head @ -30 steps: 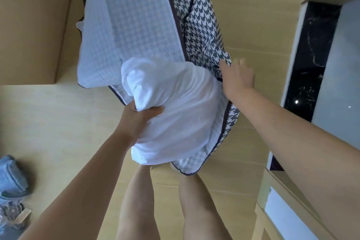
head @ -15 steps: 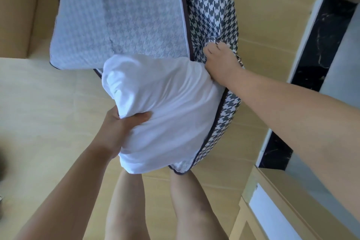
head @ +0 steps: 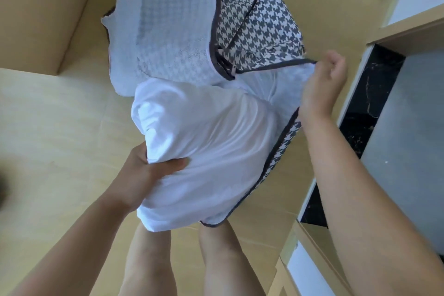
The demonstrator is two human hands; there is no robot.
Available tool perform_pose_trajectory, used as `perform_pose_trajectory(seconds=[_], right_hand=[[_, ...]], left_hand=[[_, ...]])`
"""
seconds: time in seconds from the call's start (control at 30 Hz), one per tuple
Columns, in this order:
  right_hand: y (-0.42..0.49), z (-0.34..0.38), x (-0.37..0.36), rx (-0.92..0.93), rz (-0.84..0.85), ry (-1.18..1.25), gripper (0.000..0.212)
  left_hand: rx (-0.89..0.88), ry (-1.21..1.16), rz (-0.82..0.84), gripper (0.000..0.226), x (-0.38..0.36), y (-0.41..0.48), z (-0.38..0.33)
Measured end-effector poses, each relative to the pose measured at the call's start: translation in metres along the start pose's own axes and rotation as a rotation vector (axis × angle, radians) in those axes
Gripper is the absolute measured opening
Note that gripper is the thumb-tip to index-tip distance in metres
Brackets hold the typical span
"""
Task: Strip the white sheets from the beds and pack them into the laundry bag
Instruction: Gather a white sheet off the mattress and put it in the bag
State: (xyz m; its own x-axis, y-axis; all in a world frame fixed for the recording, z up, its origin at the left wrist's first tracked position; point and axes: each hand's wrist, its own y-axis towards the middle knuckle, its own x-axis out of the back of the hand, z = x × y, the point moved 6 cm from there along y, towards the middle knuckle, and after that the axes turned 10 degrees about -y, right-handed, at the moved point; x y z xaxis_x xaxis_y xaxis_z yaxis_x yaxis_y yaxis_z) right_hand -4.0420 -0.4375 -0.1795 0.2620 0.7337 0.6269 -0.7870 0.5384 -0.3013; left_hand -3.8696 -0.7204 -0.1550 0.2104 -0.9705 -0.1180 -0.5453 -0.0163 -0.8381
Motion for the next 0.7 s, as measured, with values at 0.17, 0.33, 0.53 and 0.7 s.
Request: perform_pose_trajectory(seconds=[0.17,0.33,0.53,0.7], right_hand=[[-0.024,-0.025,-0.021,0.458,0.724,-1.260,0.031],[-0.017,0.006,-0.031,0.415,0.595,-1.123,0.031],[-0.033,0.048,-0.025,0.321,0.498,-0.716,0.021],[-0.032,0.114,-0.015,0.322,0.484,-0.563,0.026]], left_hand=[[-0.053,-0.054,-0.001,0.059,-0.009,-0.017,-0.027],[-0.100,-0.099,-0.078,0.048,-0.030,-0.011,-0.030],[-0.173,-0.254,-0.264,0.041,-0.064,0.005,-0.043],[-0.333,-0.190,-0.406,0.032,-0.076,0.008,-0.105]])
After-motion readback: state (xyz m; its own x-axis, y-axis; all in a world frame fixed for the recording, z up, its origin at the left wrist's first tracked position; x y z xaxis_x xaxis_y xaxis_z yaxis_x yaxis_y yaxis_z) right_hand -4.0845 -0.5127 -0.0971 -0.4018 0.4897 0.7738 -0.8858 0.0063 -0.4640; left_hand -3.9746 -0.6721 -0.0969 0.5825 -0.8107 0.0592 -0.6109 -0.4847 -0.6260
